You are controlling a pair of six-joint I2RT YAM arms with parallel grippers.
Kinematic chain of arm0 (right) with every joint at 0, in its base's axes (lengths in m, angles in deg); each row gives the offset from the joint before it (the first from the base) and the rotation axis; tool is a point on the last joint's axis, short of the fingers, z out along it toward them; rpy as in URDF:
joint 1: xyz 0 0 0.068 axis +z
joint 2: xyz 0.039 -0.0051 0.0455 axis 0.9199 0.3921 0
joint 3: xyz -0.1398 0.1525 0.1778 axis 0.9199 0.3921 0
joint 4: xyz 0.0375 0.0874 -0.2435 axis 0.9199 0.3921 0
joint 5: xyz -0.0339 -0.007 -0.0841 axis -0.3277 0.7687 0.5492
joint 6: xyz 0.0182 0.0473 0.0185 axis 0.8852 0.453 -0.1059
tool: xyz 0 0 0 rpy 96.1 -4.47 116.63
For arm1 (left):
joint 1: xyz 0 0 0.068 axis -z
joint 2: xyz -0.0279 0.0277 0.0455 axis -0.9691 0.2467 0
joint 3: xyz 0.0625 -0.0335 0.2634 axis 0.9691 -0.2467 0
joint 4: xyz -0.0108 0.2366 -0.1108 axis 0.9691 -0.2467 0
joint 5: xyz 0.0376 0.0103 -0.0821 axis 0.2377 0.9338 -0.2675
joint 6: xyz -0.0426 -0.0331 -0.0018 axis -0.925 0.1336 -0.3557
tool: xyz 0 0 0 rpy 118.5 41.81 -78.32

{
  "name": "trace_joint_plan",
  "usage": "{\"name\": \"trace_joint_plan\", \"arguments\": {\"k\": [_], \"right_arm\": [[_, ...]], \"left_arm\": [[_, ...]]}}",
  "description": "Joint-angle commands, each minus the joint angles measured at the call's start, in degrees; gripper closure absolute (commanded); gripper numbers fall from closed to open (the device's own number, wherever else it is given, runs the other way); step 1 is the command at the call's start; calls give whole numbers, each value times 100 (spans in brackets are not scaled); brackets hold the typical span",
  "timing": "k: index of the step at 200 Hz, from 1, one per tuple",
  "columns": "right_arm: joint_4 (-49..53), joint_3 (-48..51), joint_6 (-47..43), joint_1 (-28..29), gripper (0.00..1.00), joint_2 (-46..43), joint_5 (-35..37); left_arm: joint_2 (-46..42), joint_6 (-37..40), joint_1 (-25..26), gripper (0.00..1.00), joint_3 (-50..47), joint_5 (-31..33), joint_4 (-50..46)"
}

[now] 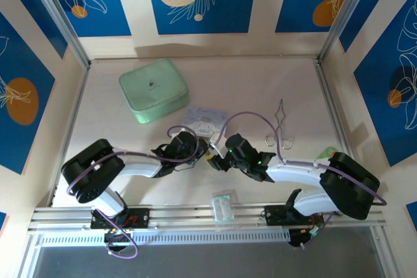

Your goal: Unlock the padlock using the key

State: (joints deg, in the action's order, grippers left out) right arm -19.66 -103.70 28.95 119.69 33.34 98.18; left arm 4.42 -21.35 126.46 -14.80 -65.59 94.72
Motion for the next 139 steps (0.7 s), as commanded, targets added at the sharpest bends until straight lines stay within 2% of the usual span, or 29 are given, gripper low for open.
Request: {"name": "trace_joint_plan", "arguments": {"k": [1,28,49,75,97,120,128,139], "right_arm": [[-431,41,-334,90,51,180,-62],[-466,20,-441,95,51,378,23],[-575,38,-522,107,58,481,69],[-640,-24,-551,103,60,653,238],[-776,-74,-553,103,68,774,162],[-826,-155,-440,78,68,834,2],[-855,-163,-371,17,73,821,-95],[-917,-150,-273,-70,74,808,-230]], "left_arm": [[-164,-18,-37,100,145,-213,223],[-145,-79,-38,100,130,-214,263],[-134,-124,-33,100,149,-229,224],[-153,-133,-33,100,149,-221,237],[-80,-174,-30,100,176,-314,315],[-3,-218,-29,100,180,-396,401],[14,-254,-29,100,146,-397,436],[33,-304,-27,100,86,-406,554]]}}
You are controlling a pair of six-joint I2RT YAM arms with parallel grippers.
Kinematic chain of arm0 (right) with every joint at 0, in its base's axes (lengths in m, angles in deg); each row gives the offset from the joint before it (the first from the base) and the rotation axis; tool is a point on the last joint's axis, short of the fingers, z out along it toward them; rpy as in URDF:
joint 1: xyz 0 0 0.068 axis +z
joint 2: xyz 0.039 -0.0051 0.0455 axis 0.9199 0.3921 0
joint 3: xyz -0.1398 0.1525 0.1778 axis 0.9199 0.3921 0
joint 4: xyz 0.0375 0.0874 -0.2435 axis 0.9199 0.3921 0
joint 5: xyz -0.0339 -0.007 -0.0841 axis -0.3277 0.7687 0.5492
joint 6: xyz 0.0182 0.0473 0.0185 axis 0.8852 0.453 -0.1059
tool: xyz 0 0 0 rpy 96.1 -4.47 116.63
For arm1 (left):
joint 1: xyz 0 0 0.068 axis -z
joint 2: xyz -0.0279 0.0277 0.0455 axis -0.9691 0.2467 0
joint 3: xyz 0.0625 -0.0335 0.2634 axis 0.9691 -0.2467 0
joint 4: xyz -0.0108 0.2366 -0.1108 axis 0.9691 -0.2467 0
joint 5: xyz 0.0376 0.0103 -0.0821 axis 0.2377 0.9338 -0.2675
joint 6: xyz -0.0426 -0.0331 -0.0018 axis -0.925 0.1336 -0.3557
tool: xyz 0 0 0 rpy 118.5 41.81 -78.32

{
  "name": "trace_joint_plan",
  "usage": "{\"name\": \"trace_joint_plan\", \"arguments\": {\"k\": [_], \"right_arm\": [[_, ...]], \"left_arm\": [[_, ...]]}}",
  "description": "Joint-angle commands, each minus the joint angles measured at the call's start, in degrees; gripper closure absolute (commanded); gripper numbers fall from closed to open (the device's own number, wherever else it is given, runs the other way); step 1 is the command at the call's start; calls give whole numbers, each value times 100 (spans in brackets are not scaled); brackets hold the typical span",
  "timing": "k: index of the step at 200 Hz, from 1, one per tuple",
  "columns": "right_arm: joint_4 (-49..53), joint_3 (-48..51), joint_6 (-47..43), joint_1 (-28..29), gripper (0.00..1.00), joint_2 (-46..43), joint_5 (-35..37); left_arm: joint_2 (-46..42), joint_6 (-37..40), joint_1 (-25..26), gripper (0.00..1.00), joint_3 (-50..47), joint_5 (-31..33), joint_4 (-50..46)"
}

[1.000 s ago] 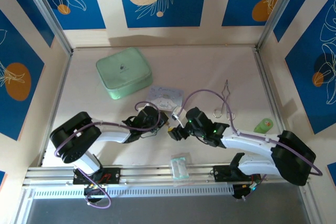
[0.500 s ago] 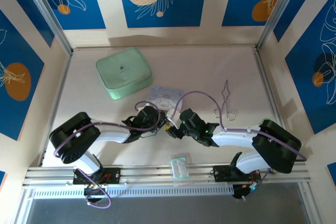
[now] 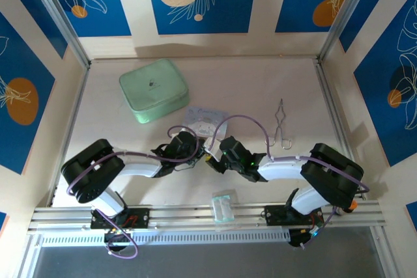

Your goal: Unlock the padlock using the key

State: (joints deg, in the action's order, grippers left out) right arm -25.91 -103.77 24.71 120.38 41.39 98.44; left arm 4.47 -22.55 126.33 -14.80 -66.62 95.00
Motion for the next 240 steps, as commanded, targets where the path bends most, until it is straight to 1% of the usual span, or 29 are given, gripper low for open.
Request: {"name": "trace_joint_plan", "arguments": {"k": [1,5,8,13,27,53,84,113,128,161,195,225,240], "right_arm": [[-295,-142,155,-142,74,4,-268],[-328,-141,178,-173,78,-4,-314],[-339,-137,196,-197,79,-5,-349],[-350,-132,215,-236,85,-12,-412],[-335,-147,277,-339,88,-22,-654],[-107,-237,548,-593,89,-74,-1223],[-214,-124,1034,-903,89,-163,-1858],[-278,-63,1525,-1170,88,-189,-2302],[-346,-18,1553,-1172,87,-198,-2229],[-212,0,1740,-1301,84,-292,-1824],[-81,35,1927,-1462,71,-417,-1677],[-18,44,1976,-1515,69,-401,-1599],[-8,59,2067,-1554,66,-413,-1595]], "left_arm": [[25,-191,-15,100,81,-303,534],[25,-197,-16,100,66,-308,542],[22,-201,-15,100,60,-312,544],[19,-202,-15,100,56,-309,542],[1,-188,-16,100,47,-311,515],[-13,-172,-15,100,15,-304,526],[-37,-145,-16,100,-63,-279,518],[-45,-135,-7,100,-159,-268,527],[-34,-157,-7,100,-214,-253,609],[-24,-145,-7,100,-228,-268,620],[-35,-212,-7,100,-301,-251,726],[-39,-197,0,100,-311,-268,792],[-44,-191,-7,100,-330,-251,777]]}}
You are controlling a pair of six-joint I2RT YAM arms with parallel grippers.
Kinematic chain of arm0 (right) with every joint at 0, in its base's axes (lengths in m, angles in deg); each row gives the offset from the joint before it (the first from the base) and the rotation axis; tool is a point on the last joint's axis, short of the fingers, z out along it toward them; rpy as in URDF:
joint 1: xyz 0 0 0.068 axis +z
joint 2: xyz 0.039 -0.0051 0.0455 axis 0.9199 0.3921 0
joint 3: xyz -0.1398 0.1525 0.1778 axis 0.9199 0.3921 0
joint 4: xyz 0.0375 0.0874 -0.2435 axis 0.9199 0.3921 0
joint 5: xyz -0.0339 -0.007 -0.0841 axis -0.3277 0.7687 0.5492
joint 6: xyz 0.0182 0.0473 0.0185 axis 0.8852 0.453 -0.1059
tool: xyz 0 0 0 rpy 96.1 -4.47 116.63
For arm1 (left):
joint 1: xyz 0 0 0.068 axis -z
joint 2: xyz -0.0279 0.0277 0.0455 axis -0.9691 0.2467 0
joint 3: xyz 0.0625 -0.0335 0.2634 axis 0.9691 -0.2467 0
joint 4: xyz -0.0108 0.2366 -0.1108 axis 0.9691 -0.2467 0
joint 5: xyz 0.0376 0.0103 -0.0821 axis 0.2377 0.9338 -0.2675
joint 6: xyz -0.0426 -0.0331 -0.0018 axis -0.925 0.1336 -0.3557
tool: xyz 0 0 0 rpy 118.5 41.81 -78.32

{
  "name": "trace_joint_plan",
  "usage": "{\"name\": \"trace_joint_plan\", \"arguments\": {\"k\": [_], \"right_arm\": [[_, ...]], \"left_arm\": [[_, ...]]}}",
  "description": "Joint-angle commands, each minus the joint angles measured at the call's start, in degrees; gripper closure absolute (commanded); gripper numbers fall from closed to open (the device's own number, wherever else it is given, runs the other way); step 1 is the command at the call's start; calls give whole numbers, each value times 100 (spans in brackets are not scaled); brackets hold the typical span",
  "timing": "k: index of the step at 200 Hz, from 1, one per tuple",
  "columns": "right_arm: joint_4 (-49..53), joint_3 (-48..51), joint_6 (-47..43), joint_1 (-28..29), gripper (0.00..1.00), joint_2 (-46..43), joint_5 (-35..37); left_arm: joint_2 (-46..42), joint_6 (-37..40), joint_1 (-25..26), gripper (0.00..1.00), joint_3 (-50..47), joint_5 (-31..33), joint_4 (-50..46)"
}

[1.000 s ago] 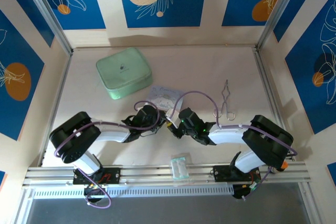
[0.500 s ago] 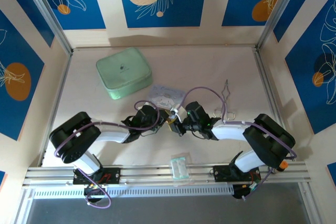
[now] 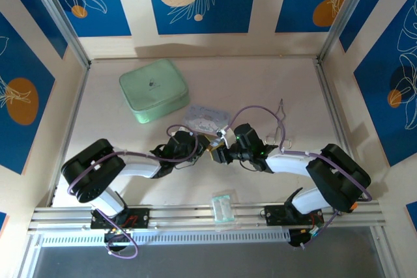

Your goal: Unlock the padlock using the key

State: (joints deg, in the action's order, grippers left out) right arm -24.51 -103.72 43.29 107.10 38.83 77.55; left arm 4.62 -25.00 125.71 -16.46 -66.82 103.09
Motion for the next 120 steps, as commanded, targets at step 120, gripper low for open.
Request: {"name": "trace_joint_plan", "arguments": {"k": [120], "right_arm": [[151,82,962,-537,50,-258,513]], "left_arm": [[0,23,63,100,-192,-202,55]]}}
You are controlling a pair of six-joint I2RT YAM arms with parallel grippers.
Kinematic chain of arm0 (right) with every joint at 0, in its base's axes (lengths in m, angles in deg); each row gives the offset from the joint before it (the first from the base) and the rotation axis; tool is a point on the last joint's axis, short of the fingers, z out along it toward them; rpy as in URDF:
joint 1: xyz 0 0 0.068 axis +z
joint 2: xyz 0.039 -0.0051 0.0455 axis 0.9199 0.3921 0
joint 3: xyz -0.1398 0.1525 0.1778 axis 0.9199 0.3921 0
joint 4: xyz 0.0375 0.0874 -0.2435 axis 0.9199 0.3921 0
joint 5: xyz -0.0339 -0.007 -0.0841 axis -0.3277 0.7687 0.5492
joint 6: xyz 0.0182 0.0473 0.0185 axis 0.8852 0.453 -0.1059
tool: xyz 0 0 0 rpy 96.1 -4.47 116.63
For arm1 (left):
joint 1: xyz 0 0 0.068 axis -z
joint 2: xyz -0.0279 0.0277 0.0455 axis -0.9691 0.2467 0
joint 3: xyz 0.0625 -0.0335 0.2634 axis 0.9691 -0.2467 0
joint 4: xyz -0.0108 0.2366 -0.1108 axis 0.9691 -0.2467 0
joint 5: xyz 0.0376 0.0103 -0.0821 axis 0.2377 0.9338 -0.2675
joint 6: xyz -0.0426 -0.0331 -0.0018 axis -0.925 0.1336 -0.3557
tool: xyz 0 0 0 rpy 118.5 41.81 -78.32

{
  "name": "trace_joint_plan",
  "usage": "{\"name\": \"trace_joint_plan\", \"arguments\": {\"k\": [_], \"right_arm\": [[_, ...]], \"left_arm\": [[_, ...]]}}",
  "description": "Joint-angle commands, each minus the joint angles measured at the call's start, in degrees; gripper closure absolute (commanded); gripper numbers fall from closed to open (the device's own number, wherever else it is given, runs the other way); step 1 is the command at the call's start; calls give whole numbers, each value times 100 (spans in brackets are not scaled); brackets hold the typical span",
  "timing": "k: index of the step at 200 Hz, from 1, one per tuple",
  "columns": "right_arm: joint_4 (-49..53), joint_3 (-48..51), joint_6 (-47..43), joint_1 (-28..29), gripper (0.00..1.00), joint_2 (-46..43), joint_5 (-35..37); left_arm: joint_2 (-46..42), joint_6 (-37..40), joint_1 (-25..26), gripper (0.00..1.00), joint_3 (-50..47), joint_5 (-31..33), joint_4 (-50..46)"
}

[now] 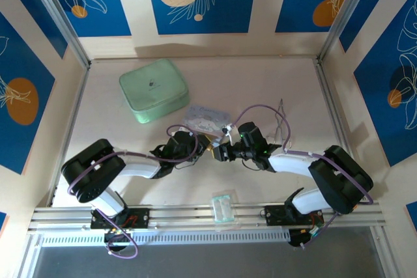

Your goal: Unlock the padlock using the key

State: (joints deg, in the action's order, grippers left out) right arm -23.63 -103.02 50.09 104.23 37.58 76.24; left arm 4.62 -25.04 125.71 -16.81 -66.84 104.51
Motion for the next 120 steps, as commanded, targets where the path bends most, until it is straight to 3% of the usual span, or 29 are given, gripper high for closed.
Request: {"name": "trace_joint_plan", "arguments": {"k": [1,72,120], "right_arm": [[68,13,288,-251,50,-130,646],[138,31,421,-313,49,-136,727],[234,13,534,-313,43,-168,734]], "left_arm": [[3,26,63,100,-156,-201,-86],[40,-14,63,100,-194,-202,-11],[49,-27,63,100,-182,-202,-9]]}}
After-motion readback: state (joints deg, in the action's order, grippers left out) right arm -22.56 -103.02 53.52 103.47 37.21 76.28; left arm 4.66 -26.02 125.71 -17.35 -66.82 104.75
